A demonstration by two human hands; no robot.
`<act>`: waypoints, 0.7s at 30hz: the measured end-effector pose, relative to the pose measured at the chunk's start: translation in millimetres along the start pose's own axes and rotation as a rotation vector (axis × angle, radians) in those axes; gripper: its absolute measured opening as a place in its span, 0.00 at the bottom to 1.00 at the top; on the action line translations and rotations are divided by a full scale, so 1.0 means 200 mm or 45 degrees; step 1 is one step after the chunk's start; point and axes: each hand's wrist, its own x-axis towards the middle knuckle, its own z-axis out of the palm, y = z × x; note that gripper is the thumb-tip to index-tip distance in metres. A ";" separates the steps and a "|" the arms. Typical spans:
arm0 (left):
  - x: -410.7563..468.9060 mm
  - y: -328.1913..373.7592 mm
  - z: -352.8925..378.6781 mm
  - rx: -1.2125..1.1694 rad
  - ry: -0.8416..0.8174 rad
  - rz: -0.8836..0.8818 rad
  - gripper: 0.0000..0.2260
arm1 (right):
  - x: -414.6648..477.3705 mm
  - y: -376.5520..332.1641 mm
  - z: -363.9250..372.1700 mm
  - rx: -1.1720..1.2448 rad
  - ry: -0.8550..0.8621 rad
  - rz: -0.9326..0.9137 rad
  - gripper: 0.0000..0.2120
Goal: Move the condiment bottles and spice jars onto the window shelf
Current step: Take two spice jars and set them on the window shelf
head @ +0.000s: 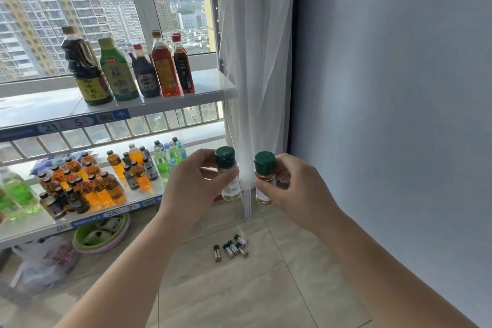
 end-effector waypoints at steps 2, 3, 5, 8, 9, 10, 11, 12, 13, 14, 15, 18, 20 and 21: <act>0.09 -0.04 0.01 0.014 0.017 -0.010 0.14 | 0.11 0.03 0.05 0.002 -0.019 -0.004 0.14; 0.14 -0.06 0.01 0.027 0.026 -0.016 0.14 | 0.17 0.04 0.07 0.001 -0.030 -0.013 0.14; 0.24 -0.10 0.02 0.061 0.047 -0.024 0.13 | 0.29 0.07 0.11 -0.003 -0.047 -0.032 0.13; 0.41 -0.15 0.04 0.114 0.070 -0.033 0.13 | 0.50 0.13 0.17 0.008 -0.062 -0.058 0.14; 0.47 -0.17 0.05 0.119 0.078 -0.038 0.13 | 0.58 0.15 0.19 0.014 -0.068 -0.068 0.14; 0.54 -0.19 0.06 0.118 0.087 -0.044 0.13 | 0.65 0.17 0.21 0.018 -0.075 -0.076 0.14; 0.61 -0.20 0.07 0.117 0.096 -0.046 0.13 | 0.73 0.19 0.22 0.020 -0.085 -0.082 0.13; 0.69 -0.22 0.08 0.114 0.107 -0.048 0.13 | 0.81 0.22 0.23 0.020 -0.097 -0.088 0.13; 0.77 -0.23 0.09 0.109 0.120 -0.052 0.13 | 0.88 0.24 0.24 0.020 -0.106 -0.093 0.13; 0.84 -0.24 0.11 0.103 0.133 -0.058 0.13 | 0.96 0.27 0.25 0.018 -0.112 -0.098 0.13; 0.91 -0.25 0.12 0.096 0.142 -0.063 0.14 | 1.03 0.30 0.25 0.015 -0.117 -0.103 0.12; 1.12 -0.27 0.17 0.093 0.186 -0.085 0.14 | 1.24 0.37 0.25 0.000 -0.148 -0.117 0.12; 1.24 -0.30 0.20 0.087 0.222 -0.083 0.13 | 1.38 0.42 0.25 -0.001 -0.166 -0.137 0.12; 1.29 -0.31 0.21 0.090 0.232 -0.084 0.13 | 1.44 0.45 0.26 -0.004 -0.173 -0.151 0.12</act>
